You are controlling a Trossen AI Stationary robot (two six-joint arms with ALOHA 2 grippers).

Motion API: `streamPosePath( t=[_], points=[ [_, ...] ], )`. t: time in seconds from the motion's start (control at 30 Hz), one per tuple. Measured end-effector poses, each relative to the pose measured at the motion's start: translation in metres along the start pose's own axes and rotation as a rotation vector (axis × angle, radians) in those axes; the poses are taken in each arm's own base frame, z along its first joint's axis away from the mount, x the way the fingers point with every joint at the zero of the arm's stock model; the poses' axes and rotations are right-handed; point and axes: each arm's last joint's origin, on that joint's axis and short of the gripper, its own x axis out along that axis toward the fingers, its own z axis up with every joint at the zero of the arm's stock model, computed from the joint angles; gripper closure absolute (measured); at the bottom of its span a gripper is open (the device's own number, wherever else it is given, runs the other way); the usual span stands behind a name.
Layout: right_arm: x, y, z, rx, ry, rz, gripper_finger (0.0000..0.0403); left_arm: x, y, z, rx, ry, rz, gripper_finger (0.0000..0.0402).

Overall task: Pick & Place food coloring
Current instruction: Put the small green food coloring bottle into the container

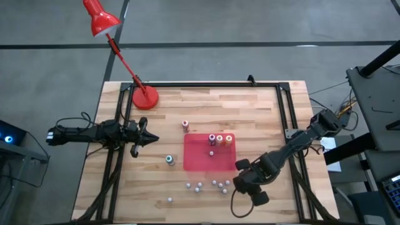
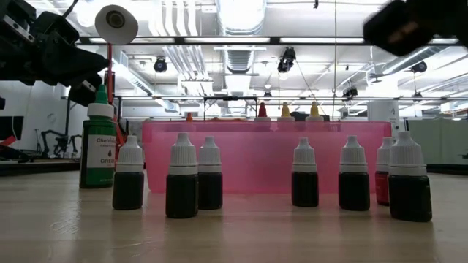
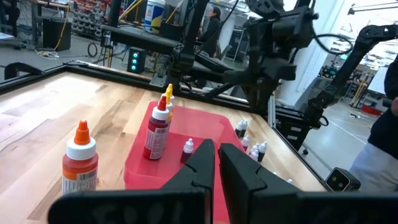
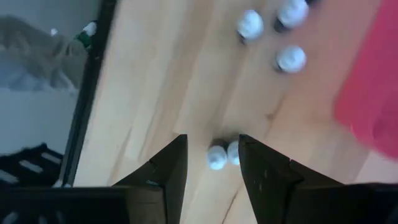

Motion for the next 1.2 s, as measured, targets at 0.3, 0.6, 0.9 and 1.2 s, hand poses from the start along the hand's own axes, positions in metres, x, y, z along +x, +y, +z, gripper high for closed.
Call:
streamPosePath(
  t=[0.3, 0.6, 0.9, 1.2],
  points=[
    [0.012, -0.020, -0.009, 0.280, 0.047, -0.037, 0.0268, 0.000, 0.000, 0.000, 0.000, 0.000, 0.000, 0.0402],
    [0.018, -0.025, -0.016, 0.444, 0.073, -0.055, 0.0252, 0.000, 0.000, 0.000, 0.000, 0.000, 0.000, 0.0402],
    [0.019, -0.026, -0.017, 0.435, 0.076, -0.055, 0.0239, 0.000, 0.000, 0.000, 0.000, 0.000, 0.000, 0.0402],
    [0.020, -0.026, -0.016, 0.406, 0.071, -0.050, 0.0234, 0.000, 0.000, 0.000, 0.000, -0.001, 0.000, 0.0402]
  ],
)
